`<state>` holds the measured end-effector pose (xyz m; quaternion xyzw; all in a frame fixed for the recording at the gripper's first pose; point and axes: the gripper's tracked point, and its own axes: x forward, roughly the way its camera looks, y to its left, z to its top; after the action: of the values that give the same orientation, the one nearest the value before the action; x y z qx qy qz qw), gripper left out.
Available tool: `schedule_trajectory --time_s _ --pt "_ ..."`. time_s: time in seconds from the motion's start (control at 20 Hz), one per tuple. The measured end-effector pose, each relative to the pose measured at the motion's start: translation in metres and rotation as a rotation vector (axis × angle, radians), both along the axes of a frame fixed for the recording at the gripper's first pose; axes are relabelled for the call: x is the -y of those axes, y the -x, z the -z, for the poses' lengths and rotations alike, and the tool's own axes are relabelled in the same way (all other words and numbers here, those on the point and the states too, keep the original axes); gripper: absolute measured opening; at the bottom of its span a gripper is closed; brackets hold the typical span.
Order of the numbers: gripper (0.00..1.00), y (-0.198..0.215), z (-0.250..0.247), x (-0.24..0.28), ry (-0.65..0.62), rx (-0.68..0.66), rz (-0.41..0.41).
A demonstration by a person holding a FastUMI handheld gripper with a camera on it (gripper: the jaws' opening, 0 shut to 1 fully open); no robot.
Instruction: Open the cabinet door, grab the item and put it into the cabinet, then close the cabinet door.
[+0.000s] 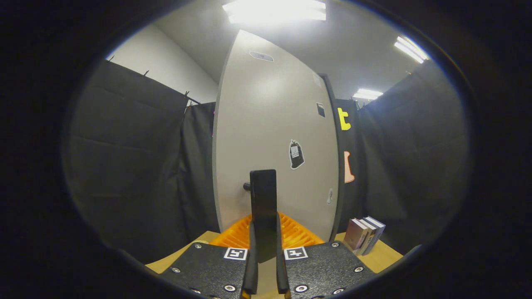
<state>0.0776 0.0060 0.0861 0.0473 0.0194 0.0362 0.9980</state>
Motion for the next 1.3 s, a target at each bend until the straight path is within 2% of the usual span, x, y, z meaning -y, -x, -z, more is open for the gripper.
schedule_trajectory --time_s 0.35,0.65,0.75,1.05,1.25,1.3 --pt "0.17 0.028 -0.002 0.059 0.011 0.007 0.1" --pt "0.16 0.047 -0.002 0.121 0.053 -0.011 0.258" --pt "0.09 0.054 -0.002 0.15 0.073 -0.017 0.332" --pt "0.09 0.083 -0.015 0.188 0.092 0.033 0.47" --pt "0.17 0.106 -0.039 0.166 0.089 0.105 0.469" --pt "0.28 0.109 -0.039 0.155 0.099 0.107 0.455"
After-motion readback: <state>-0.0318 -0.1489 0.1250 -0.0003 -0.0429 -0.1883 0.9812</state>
